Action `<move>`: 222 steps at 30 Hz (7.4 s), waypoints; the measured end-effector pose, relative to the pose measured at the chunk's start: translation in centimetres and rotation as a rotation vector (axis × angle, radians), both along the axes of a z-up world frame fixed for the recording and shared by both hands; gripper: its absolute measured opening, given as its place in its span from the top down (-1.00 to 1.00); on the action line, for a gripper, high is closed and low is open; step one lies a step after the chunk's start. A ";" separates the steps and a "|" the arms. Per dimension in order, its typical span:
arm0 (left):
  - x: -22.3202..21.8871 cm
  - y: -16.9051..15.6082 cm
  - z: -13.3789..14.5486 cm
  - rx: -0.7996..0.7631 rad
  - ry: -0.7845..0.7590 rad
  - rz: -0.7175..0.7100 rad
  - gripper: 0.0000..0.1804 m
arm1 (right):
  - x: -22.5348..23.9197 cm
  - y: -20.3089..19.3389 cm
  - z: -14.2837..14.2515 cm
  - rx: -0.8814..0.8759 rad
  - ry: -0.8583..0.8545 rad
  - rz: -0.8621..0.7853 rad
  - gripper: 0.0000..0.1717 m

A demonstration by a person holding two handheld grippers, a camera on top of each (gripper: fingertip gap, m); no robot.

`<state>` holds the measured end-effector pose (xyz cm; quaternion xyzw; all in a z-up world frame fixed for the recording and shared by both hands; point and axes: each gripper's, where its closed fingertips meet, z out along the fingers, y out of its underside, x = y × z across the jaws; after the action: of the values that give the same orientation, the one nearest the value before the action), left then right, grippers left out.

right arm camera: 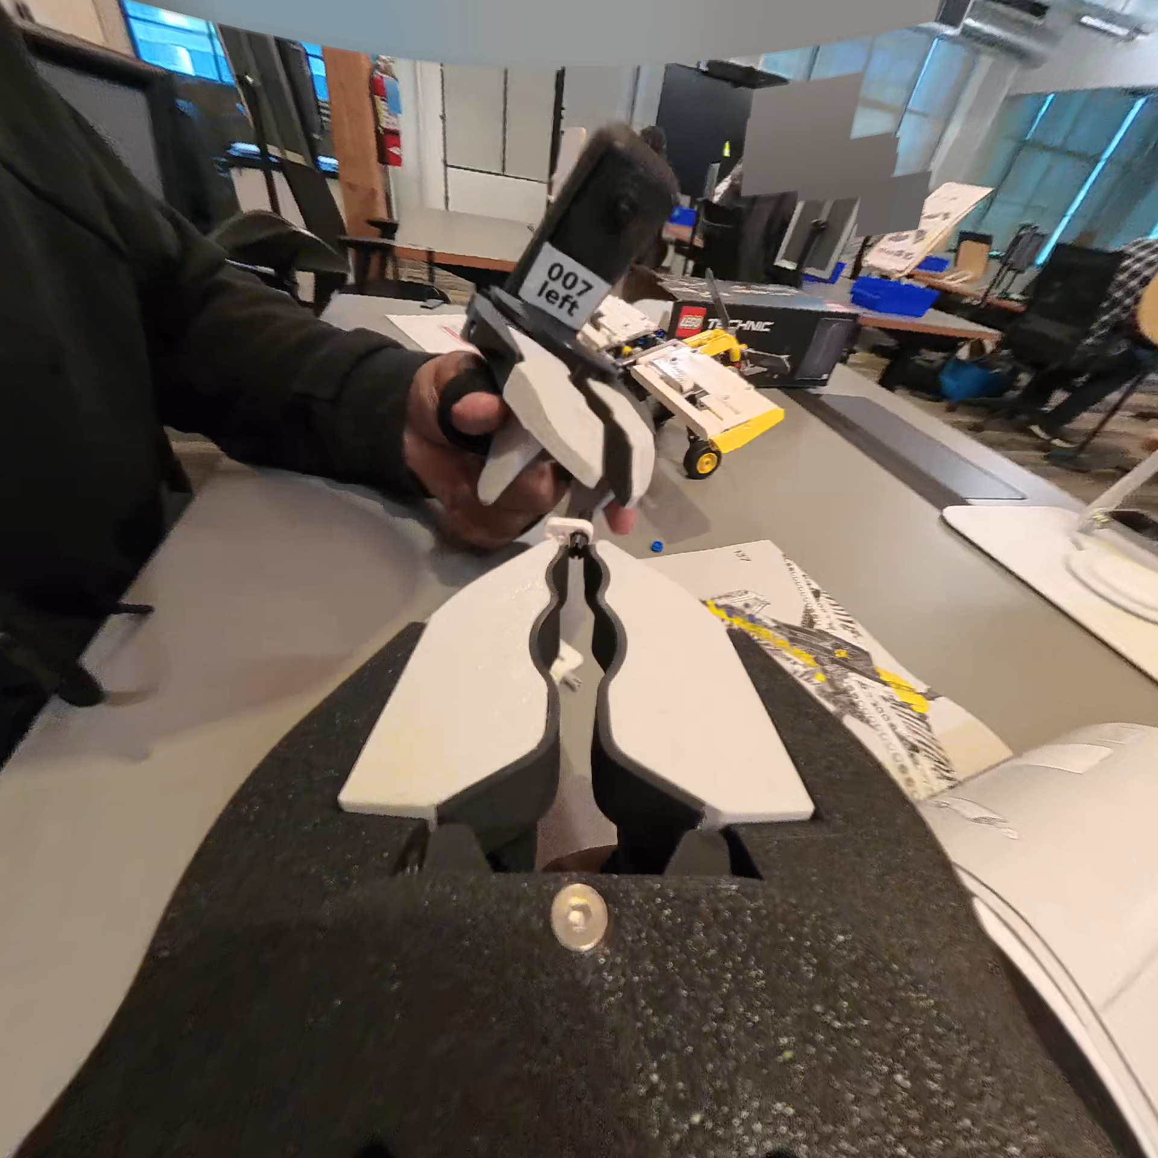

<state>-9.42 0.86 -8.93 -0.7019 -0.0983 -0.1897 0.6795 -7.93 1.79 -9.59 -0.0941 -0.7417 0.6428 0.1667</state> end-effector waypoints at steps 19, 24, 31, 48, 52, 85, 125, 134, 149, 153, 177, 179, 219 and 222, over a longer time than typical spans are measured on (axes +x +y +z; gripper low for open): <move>3.0 0.5 -2.1 -0.082 0.427 -0.068 0.94 | 1.3 -0.5 -0.6 -0.050 -0.155 0.142 0.95; 2.9 0.6 -2.5 -0.118 0.423 -0.070 0.95 | 1.2 -0.7 -1.3 0.009 -0.117 0.117 0.94; 3.2 0.5 -2.7 -0.141 0.396 -0.099 0.95 | 1.5 -0.8 -1.5 0.029 -0.096 0.134 0.94; 4.1 0.4 -3.1 -0.151 0.349 -0.161 0.96 | 2.5 -1.0 -2.0 0.054 -0.160 0.202 0.95; 4.2 0.4 -3.2 -0.155 0.352 -0.165 0.96 | 2.6 -1.1 -2.1 0.059 -0.179 0.212 0.95; 3.8 0.6 -2.1 -0.078 0.311 -0.133 0.95 | 2.0 -0.4 -1.0 -0.042 -0.223 0.223 0.95; 2.3 1.2 -2.6 -0.134 0.378 0.011 1.00 | 0.6 -0.8 -2.7 0.088 -0.210 0.091 1.00; 2.0 1.5 -3.2 -0.190 0.432 0.054 1.00 | 0.3 -0.8 -3.6 0.141 -0.227 0.060 1.00; -1.2 0.2 -1.4 -0.229 0.477 0.243 0.87 | 1.4 -1.4 -5.8 0.324 -0.262 0.061 0.87; -2.5 -0.9 0.5 -0.221 0.468 0.343 0.85 | 1.0 -2.3 -5.9 0.347 -0.214 0.031 0.79; -0.2 -7.0 -3.9 -0.438 0.335 0.509 0.85 | -2.9 -6.2 -10.0 0.894 -0.202 0.140 0.84; -0.3 -7.0 -4.2 -0.443 0.329 0.498 0.85 | -2.8 -6.3 -10.0 0.887 -0.214 0.137 0.96; 0.5 -2.6 -1.0 -0.266 0.521 0.778 1.00 | -2.8 -2.5 -0.9 -0.404 -0.512 -0.496 0.96; -0.1 -3.9 -0.4 -0.256 0.541 0.809 1.00 | -3.1 -0.9 -0.6 -0.494 -0.559 -0.484 0.96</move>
<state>-9.54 -3.03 -9.31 -0.7093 -0.2053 0.2915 0.6081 -11.02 0.92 -10.16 -0.4720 -0.5390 0.6933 0.0780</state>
